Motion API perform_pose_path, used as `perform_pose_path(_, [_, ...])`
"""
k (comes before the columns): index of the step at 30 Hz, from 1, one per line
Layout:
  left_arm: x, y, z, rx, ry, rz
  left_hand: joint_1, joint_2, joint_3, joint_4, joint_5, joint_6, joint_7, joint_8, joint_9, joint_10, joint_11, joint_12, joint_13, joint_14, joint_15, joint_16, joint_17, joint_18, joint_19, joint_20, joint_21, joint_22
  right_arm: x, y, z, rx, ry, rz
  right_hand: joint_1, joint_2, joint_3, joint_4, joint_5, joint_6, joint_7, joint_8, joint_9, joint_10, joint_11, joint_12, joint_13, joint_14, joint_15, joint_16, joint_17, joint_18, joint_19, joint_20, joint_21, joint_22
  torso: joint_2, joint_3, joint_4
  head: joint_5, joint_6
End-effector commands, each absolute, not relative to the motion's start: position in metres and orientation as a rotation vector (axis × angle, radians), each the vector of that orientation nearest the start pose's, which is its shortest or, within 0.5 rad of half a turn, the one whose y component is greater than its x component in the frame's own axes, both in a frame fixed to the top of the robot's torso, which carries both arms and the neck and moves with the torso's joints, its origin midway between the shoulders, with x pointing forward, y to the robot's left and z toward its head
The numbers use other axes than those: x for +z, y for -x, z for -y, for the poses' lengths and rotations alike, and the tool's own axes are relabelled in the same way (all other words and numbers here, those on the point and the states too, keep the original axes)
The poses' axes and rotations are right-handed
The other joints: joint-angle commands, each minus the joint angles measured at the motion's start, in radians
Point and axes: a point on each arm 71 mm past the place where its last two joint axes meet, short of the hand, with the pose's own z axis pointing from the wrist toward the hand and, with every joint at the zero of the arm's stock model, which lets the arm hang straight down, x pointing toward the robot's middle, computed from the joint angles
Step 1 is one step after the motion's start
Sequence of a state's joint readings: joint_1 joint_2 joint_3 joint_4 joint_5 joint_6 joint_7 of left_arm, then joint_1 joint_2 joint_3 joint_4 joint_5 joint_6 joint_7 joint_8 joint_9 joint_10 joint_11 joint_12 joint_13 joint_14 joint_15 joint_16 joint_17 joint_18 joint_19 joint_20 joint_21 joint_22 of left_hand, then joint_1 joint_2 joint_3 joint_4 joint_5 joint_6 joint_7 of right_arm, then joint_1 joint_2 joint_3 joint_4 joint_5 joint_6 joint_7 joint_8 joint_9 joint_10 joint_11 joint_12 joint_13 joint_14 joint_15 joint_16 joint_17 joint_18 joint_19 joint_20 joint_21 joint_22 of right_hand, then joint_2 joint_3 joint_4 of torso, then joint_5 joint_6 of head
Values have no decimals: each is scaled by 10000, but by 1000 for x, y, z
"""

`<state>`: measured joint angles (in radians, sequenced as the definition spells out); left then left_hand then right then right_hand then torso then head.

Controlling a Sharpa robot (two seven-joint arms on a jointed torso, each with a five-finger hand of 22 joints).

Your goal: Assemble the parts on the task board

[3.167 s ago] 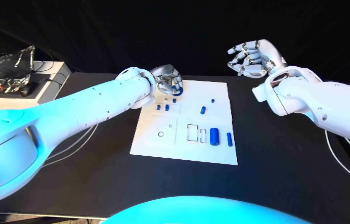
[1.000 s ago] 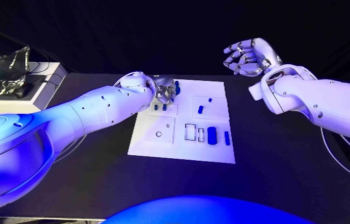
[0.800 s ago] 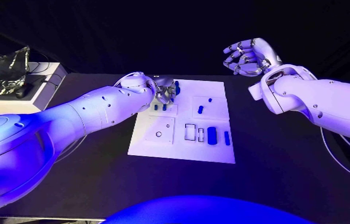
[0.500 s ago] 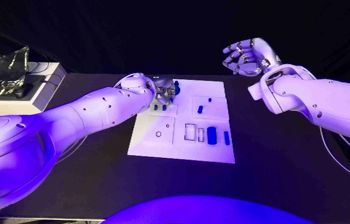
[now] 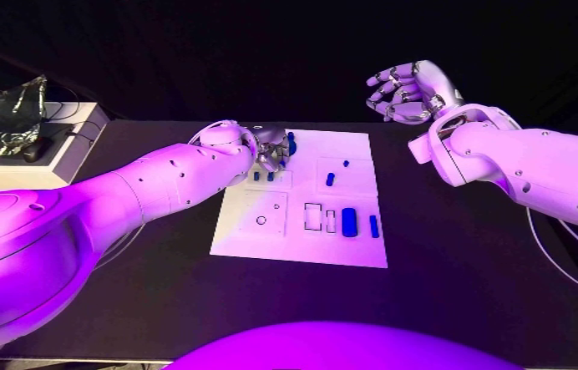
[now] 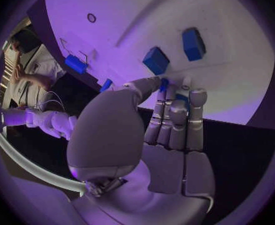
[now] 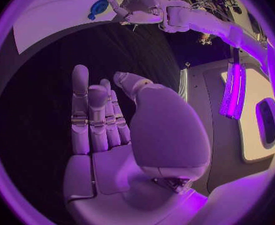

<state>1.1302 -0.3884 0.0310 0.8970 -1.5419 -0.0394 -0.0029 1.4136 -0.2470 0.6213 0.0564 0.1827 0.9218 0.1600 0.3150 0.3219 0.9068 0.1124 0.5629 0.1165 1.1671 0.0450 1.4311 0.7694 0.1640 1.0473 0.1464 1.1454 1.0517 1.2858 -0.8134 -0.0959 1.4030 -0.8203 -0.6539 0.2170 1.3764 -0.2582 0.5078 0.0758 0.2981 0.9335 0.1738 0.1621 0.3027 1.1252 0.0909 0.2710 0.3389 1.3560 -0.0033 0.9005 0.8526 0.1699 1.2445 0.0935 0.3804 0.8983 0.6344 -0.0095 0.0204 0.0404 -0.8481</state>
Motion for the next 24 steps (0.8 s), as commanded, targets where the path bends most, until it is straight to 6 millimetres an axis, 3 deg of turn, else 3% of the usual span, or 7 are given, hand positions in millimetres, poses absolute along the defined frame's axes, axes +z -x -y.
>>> perform_pose_path(1, [-254,-563,-133,-5537,-2613,-19142,8,149,105,-49,-35,149,4,-21,21,160,-37,-79,-21,103,-1,57,41,-156,84,-1,79,59,-146,-518,232,9354,-3500,-13196,-78,16,14,-49,37,30,16,-61,9,77,-6,-34,-9,-8,51,-36,9,104,44,31,-34,11,-5,-9,8,-6,-10])
perform_pose_path(6, [-254,-563,-134,-5520,-2583,-19088,107,317,286,-230,-75,361,-31,-18,53,525,-113,-204,-45,334,-81,149,273,-210,304,-70,335,316,-145,-517,231,9367,-3495,-13196,-78,16,14,-49,37,30,16,-61,9,77,-6,-34,-9,-8,51,-36,9,104,44,31,-34,11,-6,-9,11,-16,-20])
perform_pose_path(8, [-254,-563,-134,-5505,-2575,-19092,301,421,480,-480,-64,408,-6,-88,48,694,-118,-373,-80,386,-111,149,244,-217,333,-131,451,400,-145,-517,231,9370,-3493,-13195,-78,16,14,-49,37,30,16,-61,9,77,-6,-34,-9,-8,51,-36,9,104,44,31,-34,11,-10,-8,8,-17,-20])
perform_pose_path(24, [-252,-560,-134,-6091,-2313,-18607,219,472,662,-782,-52,548,40,-277,42,1047,-95,-925,-188,526,-101,175,271,-259,429,-139,766,686,-145,-517,231,9392,-3480,-13192,-85,22,13,-53,38,36,17,-65,10,111,-6,-77,-59,-7,52,-53,10,104,45,33,-38,13,-21,-10,11,-1,-29])
